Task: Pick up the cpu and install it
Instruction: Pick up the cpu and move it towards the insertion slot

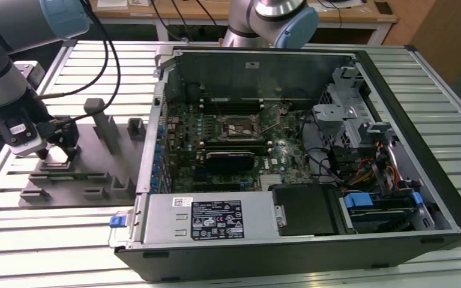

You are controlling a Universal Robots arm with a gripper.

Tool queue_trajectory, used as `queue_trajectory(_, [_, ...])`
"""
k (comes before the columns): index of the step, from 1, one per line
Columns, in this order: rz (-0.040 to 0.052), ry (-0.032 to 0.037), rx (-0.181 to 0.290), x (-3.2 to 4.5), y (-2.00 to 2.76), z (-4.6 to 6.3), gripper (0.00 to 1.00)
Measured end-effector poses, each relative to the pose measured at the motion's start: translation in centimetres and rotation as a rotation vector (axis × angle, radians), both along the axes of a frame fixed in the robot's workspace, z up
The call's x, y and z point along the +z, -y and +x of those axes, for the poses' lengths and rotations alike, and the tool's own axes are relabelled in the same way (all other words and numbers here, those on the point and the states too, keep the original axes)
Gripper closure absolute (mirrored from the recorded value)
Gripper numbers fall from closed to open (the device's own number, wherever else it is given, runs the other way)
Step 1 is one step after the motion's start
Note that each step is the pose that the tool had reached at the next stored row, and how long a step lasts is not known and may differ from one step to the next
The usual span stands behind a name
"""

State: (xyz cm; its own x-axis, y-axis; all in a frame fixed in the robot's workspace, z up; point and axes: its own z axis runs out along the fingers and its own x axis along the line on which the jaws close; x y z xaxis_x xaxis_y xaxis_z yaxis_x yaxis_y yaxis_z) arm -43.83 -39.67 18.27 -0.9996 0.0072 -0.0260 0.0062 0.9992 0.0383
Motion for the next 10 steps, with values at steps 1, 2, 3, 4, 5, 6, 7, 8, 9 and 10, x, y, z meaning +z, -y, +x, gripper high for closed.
queue_trajectory(1, [0.0002, 0.0000, 0.000, 0.00, 0.00, 0.00, 0.40])
queue_trajectory(2, [0.0003, -0.0001, 0.000, 0.01, 0.00, 0.00, 0.40])
queue_trajectory(3, [0.0005, -0.0002, 0.000, 0.01, 0.00, 0.00, 0.46])
queue_trajectory(4, [0.0007, -0.0001, 0.000, 0.01, 0.00, 0.00, 0.46])
queue_trajectory(5, [0.0009, -0.0002, 0.000, 0.01, 0.00, 0.00, 0.46])
queue_trajectory(6, [0.0014, -0.0001, 0.000, 0.01, 0.00, 0.00, 0.46])
queue_trajectory(7, [0.0016, -0.0001, 0.000, 0.01, 0.00, 0.00, 0.46])
queue_trajectory(8, [0.0017, -0.0001, 0.000, 0.01, 0.00, 0.00, 0.46])
queue_trajectory(9, [0.0018, 0.0000, 0.000, 0.03, 0.00, 0.00, 0.46])
queue_trajectory(10, [0.0019, 0.0000, 0.000, 0.09, 0.00, 0.00, 0.46])
